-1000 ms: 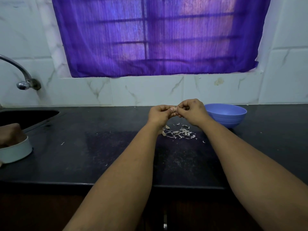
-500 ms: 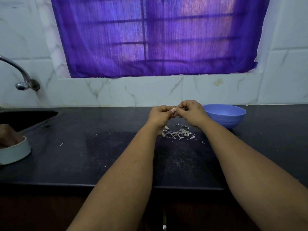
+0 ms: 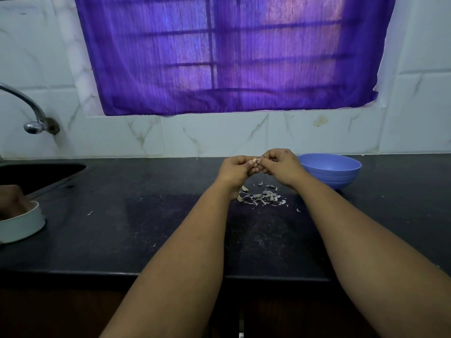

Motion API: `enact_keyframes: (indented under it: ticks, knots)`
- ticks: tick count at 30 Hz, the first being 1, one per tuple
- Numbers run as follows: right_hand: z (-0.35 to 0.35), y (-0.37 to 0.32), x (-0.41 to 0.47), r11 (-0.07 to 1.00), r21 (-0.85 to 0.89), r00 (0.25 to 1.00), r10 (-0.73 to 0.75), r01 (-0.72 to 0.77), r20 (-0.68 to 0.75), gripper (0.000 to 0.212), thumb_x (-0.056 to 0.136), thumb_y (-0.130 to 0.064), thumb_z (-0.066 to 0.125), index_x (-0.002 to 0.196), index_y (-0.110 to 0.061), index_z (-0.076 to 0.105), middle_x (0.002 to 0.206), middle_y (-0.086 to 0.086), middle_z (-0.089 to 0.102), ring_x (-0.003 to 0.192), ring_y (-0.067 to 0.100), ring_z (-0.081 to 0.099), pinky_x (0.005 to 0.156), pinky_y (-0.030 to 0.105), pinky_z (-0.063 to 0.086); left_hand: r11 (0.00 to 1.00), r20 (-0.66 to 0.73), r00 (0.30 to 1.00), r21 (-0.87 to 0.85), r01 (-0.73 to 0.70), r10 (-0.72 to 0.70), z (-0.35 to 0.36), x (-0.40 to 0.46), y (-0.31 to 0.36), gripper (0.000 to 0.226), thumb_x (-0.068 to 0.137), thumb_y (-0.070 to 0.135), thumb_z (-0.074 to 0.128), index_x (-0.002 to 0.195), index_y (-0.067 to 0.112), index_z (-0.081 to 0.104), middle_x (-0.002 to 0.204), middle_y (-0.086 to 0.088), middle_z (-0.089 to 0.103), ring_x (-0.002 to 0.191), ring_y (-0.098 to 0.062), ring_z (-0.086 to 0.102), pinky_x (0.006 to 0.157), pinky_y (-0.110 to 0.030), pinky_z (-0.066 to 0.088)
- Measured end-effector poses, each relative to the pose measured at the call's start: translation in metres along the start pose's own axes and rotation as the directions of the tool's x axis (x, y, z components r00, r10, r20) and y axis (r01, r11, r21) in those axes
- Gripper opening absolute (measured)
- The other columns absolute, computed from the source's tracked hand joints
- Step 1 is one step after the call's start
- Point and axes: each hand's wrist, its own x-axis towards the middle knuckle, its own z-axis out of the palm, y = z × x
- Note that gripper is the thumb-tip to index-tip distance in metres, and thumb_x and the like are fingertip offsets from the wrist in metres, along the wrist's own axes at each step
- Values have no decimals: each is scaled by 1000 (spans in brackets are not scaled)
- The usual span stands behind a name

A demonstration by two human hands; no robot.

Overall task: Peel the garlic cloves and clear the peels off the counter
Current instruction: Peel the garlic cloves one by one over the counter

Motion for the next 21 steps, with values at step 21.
enact_keyframes:
  ticks: [21]
  knots:
    - [-5,-3,-3,992,124,989,-3,22,-146,8,77,-21,76,72,-23,71,75,3,71,71,11,62,73,31,52,1000,-50,999,-21,-22,21,2,-2,1,16,96,-3,50,86,3,60,76,-9,62,61,-7,61,65,-14,54]
